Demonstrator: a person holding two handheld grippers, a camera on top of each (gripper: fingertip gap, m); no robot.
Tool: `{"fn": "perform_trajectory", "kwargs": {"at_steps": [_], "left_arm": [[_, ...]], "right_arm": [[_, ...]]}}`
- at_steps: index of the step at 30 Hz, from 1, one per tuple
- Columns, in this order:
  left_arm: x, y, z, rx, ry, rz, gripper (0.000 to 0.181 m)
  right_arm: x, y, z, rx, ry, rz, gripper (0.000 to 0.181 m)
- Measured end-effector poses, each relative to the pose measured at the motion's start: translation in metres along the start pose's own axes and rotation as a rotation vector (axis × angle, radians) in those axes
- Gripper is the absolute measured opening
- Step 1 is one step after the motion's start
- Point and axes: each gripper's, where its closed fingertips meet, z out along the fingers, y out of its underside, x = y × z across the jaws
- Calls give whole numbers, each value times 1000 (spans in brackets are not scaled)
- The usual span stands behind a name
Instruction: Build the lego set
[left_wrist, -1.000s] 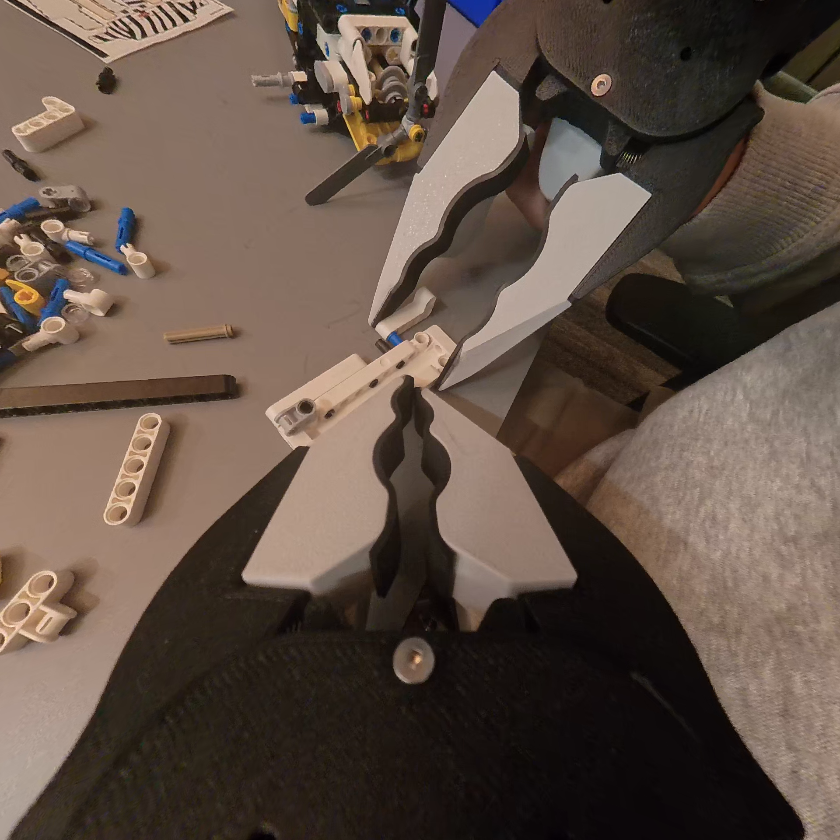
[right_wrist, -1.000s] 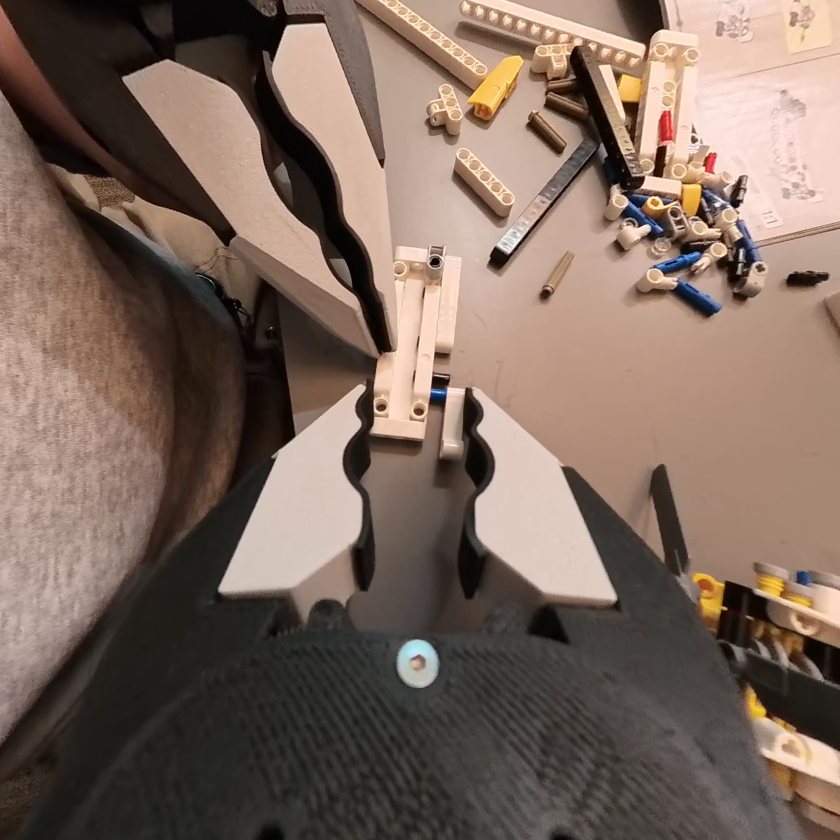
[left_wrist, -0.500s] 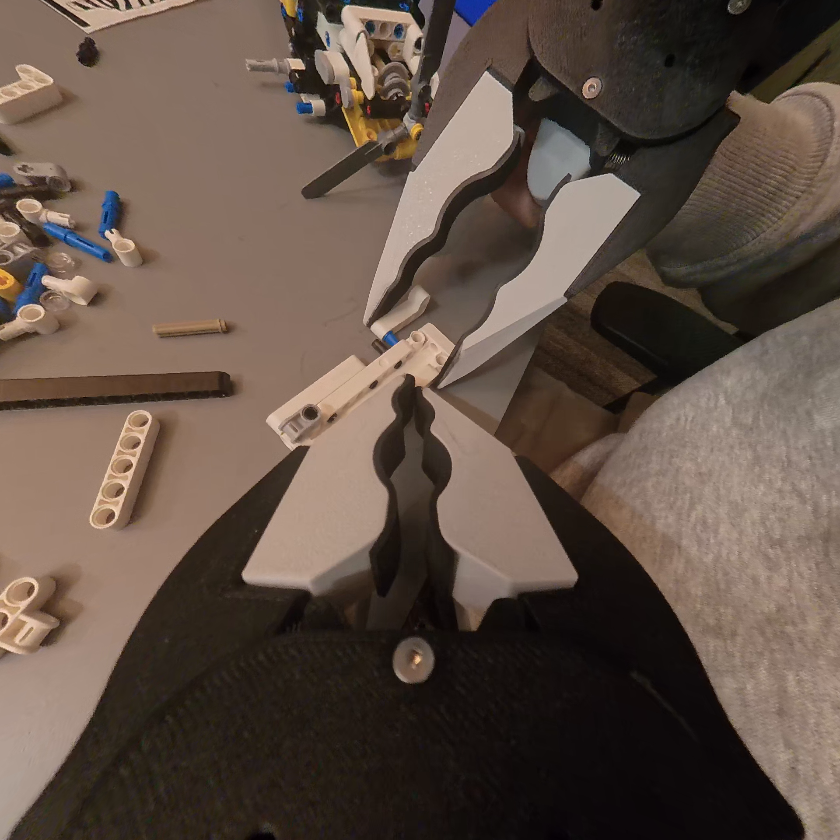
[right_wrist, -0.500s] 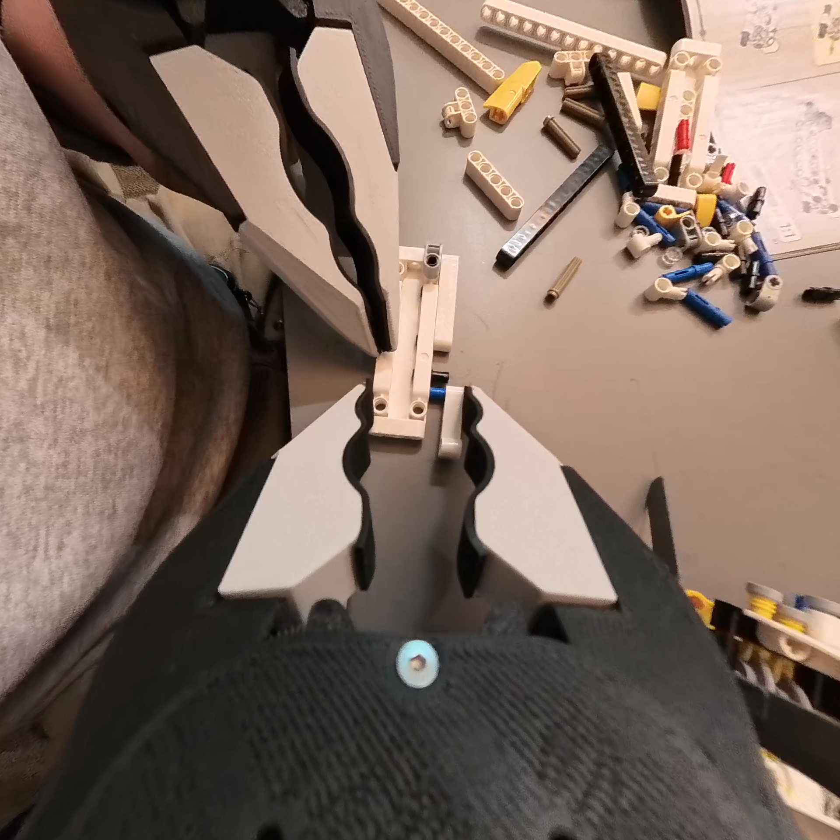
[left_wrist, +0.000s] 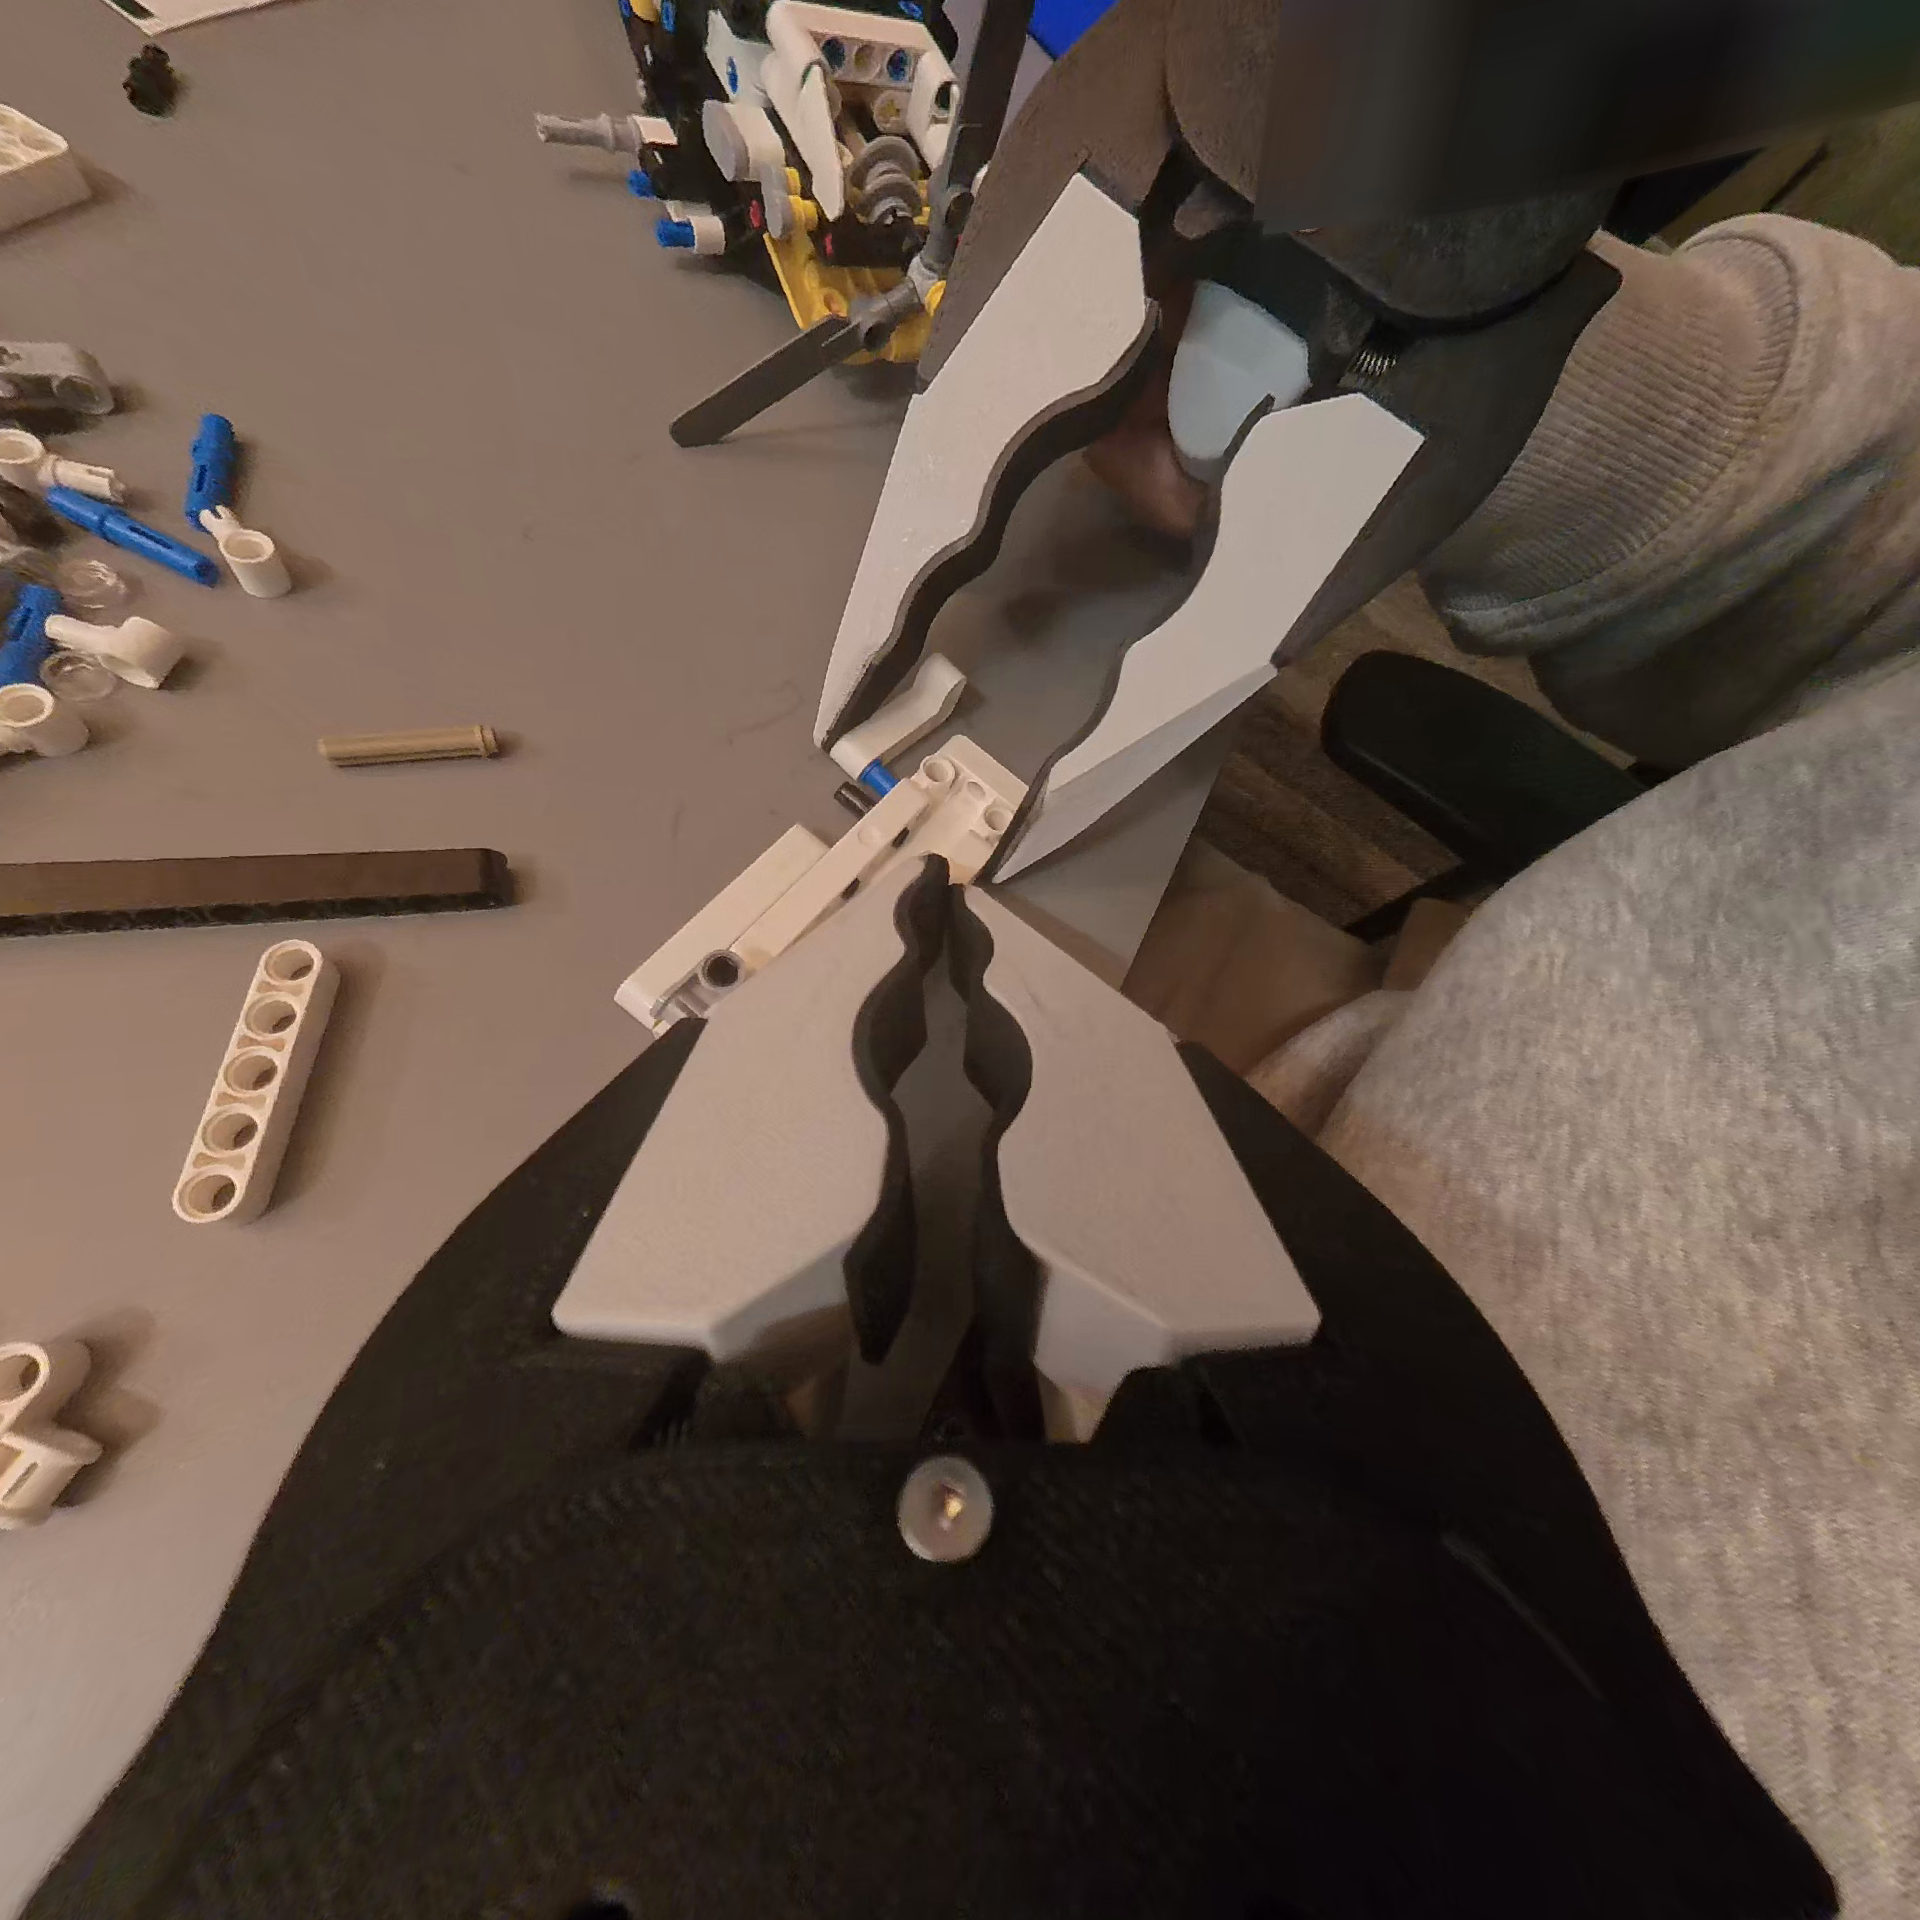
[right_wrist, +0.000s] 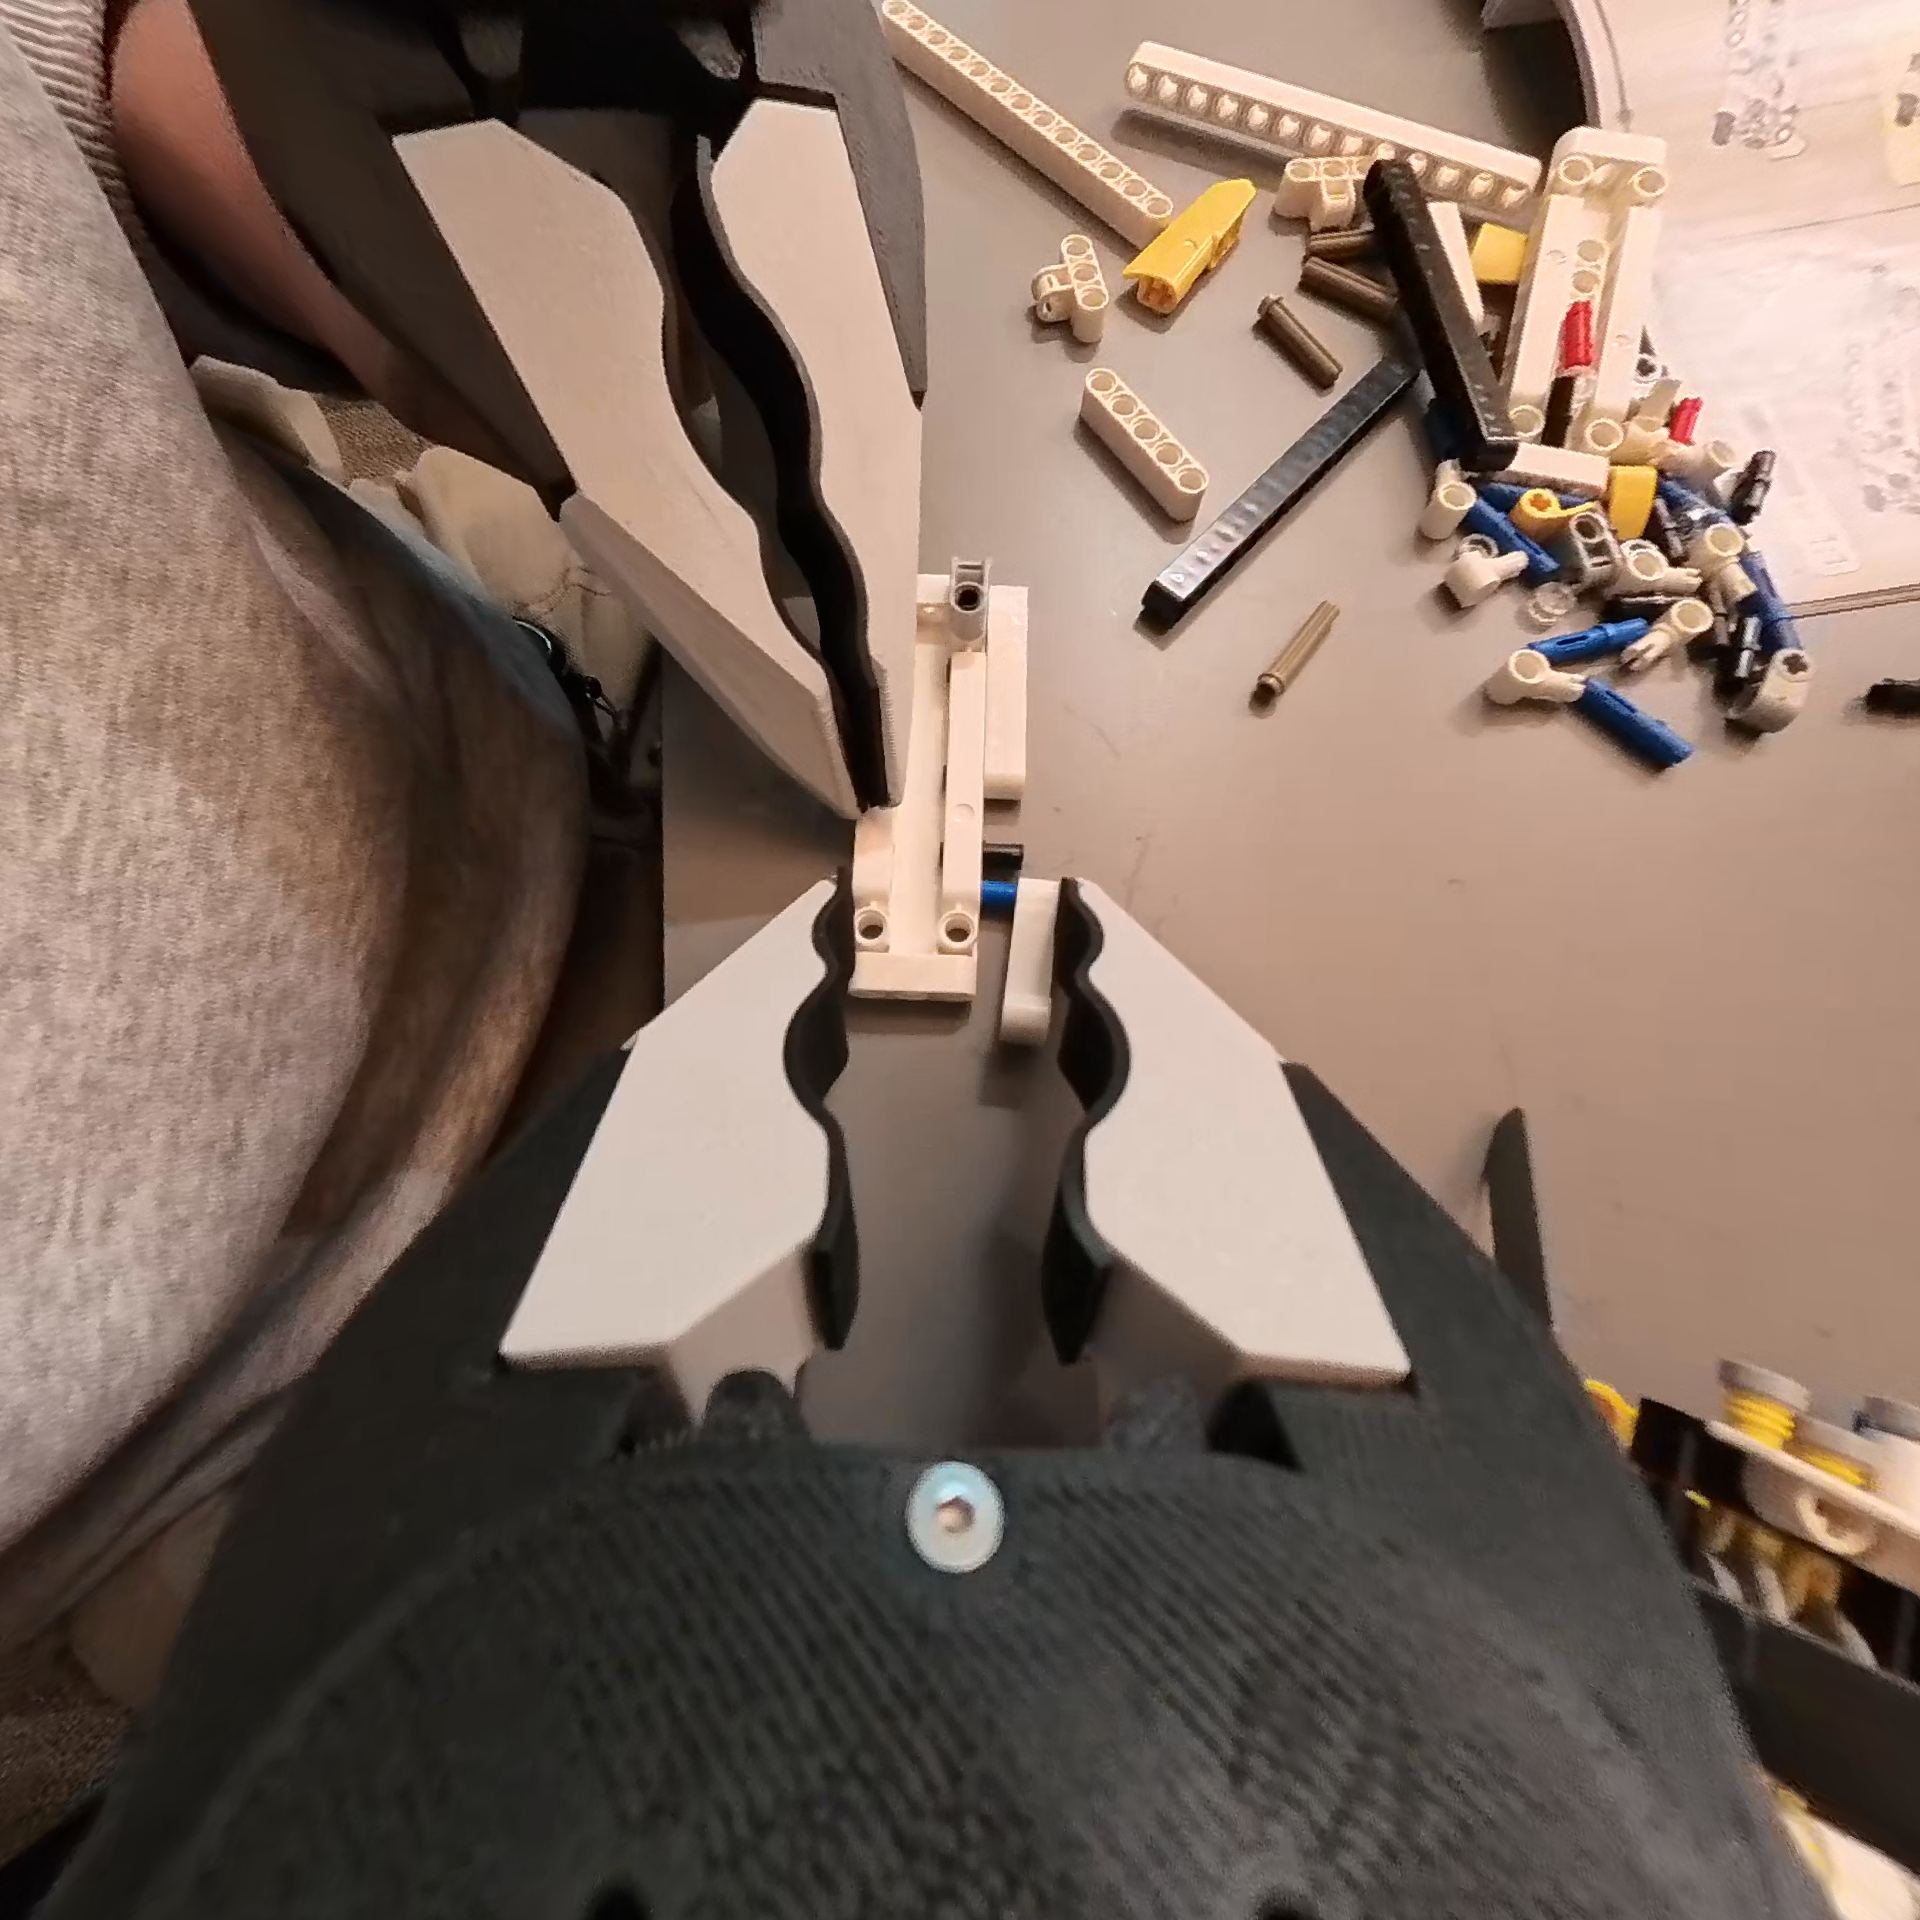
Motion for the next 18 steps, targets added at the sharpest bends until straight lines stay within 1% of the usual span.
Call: {"fn": "perform_trajectory", "kwargs": {"at_steps": [3,10,18], "left_arm": [[0,0,0,-4,20,-23,0],[0,0,0,-13,37,-50,0],[0,0,0,-11,37,-54,0]], "right_arm": [[0,0,0,-8,-7,-5,39],[0,-1,2,-78,-48,-72,40],[0,-2,2,-34,-59,-70,40]]}}
